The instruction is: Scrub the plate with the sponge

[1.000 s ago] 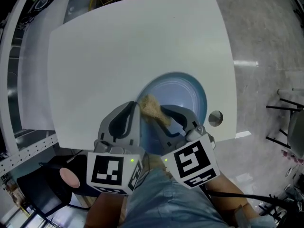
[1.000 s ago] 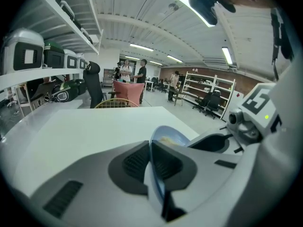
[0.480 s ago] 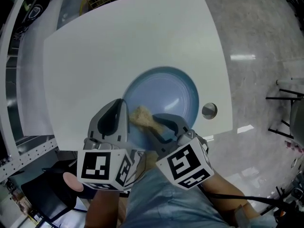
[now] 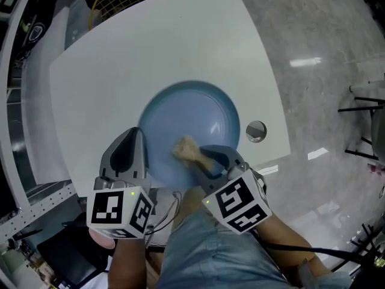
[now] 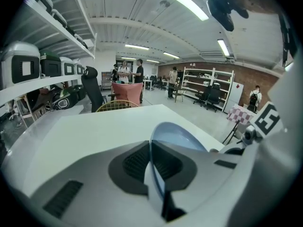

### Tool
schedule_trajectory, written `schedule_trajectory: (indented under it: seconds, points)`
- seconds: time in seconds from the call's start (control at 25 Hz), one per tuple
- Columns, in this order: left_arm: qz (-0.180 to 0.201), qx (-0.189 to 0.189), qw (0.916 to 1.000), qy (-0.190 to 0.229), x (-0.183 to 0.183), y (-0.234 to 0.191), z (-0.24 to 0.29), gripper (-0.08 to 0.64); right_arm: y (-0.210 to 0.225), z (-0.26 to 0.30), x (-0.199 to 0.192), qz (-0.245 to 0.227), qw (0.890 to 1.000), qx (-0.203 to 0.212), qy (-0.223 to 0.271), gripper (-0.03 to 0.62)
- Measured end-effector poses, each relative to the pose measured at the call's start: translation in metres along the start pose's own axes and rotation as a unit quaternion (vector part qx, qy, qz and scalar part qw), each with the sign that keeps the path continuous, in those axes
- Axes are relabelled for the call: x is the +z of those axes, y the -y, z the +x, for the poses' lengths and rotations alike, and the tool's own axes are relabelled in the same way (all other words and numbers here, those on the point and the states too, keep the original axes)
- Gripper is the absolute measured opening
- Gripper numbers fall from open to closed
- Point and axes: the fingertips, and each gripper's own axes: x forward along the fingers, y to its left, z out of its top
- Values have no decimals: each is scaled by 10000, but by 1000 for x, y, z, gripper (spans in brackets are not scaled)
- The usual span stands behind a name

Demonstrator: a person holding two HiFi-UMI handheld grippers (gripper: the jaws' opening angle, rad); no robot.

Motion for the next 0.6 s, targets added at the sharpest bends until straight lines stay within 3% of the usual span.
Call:
schedule_trajectory:
  seconds: [0.6]
  points:
    - [331, -1, 9993, 160, 11, 14, -7, 26, 63, -20, -15, 514, 9947, -874, -174, 107]
